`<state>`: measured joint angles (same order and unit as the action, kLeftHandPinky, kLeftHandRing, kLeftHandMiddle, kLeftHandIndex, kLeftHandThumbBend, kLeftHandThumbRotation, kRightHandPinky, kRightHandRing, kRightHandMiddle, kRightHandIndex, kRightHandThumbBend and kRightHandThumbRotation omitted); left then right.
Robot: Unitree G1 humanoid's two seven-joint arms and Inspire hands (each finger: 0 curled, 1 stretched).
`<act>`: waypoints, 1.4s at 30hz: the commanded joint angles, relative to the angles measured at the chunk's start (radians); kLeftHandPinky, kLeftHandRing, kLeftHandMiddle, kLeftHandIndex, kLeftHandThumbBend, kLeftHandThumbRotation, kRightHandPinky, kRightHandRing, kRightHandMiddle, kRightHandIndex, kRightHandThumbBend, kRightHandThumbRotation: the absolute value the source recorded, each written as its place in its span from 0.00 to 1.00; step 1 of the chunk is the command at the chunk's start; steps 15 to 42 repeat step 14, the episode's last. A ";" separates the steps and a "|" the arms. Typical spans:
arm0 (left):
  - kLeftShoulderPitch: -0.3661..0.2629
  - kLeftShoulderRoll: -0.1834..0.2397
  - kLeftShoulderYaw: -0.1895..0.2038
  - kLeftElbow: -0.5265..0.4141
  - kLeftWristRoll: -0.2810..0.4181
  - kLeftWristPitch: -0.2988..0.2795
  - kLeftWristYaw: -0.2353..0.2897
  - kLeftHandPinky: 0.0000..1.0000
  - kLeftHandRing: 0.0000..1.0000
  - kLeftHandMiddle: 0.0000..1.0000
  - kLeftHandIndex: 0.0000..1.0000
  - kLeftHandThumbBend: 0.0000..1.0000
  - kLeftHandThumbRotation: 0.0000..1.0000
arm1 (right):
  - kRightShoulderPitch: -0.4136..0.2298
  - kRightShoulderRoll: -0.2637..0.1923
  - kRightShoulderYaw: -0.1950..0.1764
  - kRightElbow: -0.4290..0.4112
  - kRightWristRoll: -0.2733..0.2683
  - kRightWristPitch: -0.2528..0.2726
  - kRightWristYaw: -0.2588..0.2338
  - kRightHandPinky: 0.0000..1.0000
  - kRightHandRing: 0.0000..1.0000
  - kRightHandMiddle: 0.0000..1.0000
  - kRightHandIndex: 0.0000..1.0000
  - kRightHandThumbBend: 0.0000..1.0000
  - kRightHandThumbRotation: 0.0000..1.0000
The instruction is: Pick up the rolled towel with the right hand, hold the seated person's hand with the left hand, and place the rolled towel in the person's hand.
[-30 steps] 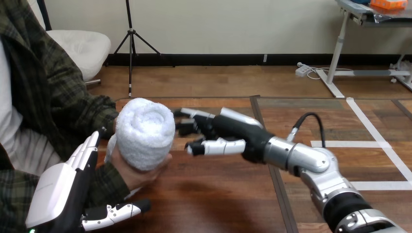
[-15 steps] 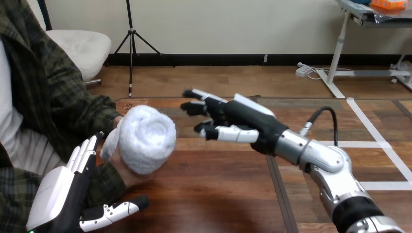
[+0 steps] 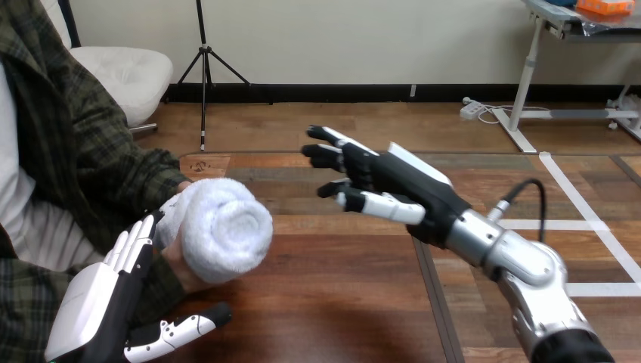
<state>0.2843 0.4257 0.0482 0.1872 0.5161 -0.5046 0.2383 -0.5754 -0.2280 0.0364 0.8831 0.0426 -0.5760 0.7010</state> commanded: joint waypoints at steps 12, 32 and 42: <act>-0.108 0.009 -0.005 0.119 -0.042 -0.252 0.073 0.99 1.00 1.00 1.00 1.00 0.81 | 0.091 -0.032 -0.068 -0.167 0.084 -0.033 -0.043 0.80 0.95 0.95 0.99 1.00 0.78; -0.121 0.004 -0.011 0.144 -0.054 -0.296 0.072 0.99 1.00 1.00 1.00 1.00 0.82 | 0.107 -0.030 -0.075 -0.182 0.099 -0.035 -0.037 0.81 0.95 0.95 0.99 1.00 0.78; -0.121 0.004 -0.011 0.144 -0.054 -0.296 0.072 0.99 1.00 1.00 1.00 1.00 0.82 | 0.107 -0.030 -0.075 -0.182 0.099 -0.035 -0.037 0.81 0.95 0.95 0.99 1.00 0.78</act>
